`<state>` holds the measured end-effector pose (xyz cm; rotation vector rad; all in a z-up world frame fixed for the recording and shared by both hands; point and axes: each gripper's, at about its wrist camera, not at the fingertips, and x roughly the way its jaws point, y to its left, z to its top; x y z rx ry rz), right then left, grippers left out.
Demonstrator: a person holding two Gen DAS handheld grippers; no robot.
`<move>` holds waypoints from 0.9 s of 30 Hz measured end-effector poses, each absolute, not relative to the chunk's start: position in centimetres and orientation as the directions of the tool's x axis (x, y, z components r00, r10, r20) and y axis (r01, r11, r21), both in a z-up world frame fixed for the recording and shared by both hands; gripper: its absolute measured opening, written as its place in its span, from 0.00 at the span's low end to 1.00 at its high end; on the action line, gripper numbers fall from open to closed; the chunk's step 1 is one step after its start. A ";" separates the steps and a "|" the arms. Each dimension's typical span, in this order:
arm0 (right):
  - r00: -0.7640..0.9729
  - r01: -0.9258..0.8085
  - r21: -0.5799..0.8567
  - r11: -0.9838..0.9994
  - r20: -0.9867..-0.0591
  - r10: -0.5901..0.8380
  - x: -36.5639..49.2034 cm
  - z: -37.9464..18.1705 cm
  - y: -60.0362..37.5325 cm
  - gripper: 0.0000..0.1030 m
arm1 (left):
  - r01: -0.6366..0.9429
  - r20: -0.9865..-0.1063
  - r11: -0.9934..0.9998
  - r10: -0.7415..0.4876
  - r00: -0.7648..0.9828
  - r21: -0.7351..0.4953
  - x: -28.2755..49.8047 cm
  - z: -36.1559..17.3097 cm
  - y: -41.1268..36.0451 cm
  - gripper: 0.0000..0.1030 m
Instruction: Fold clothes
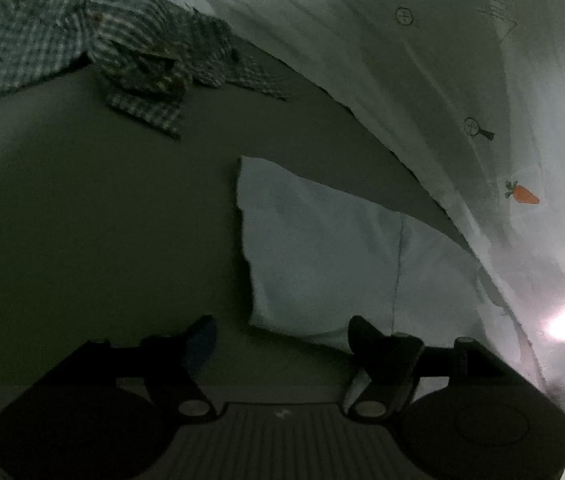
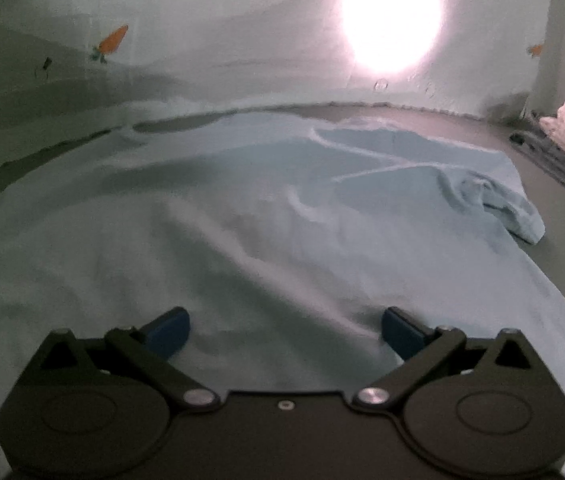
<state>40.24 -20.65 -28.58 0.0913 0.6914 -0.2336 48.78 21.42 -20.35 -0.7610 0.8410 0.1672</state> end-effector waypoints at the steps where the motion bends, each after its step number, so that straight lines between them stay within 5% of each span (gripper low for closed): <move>1: 0.749 0.243 0.006 0.970 -0.636 -0.184 40.2 -28.6 -20.6 1.00 | -0.413 -0.719 0.719 -0.173 0.673 -0.559 49.2 -20.5 21.4 0.72; 4: 0.756 0.243 0.005 0.970 -0.628 -0.186 40.2 -28.6 -20.6 1.00 | -0.398 -0.700 0.693 -0.215 0.681 -0.601 50.2 -21.1 21.3 0.70; 5: 0.756 0.243 0.006 0.970 -0.628 -0.185 40.2 -28.6 -20.6 1.00 | -0.401 -0.697 0.691 -0.207 0.687 -0.601 50.3 -21.1 21.1 0.62; 8: 0.756 0.242 0.006 0.970 -0.628 -0.185 40.2 -28.5 -20.6 1.00 | -0.404 -0.672 0.645 -0.236 0.702 -0.648 51.2 -21.9 21.1 0.06; 13: 0.756 0.241 0.006 0.970 -0.628 -0.184 40.3 -28.6 -20.7 1.00 | -0.334 -0.602 0.645 -0.249 0.758 -0.688 53.5 -20.7 20.5 0.06; 18: 0.756 0.241 0.005 0.970 -0.628 -0.185 40.3 -28.6 -20.7 1.00 | -0.096 -0.478 0.662 -0.426 0.768 -0.743 56.7 -17.8 15.8 0.00; 24: 0.756 0.242 0.007 0.970 -0.628 -0.184 40.3 -28.5 -20.7 1.00 | 0.020 -0.576 0.758 -0.512 0.637 -0.652 58.4 -18.8 8.8 0.02; 27: 0.756 0.242 0.007 0.970 -0.628 -0.183 40.4 -28.5 -20.7 1.00 | -0.014 -0.608 0.776 -0.482 0.631 -0.631 57.6 -19.0 8.5 0.27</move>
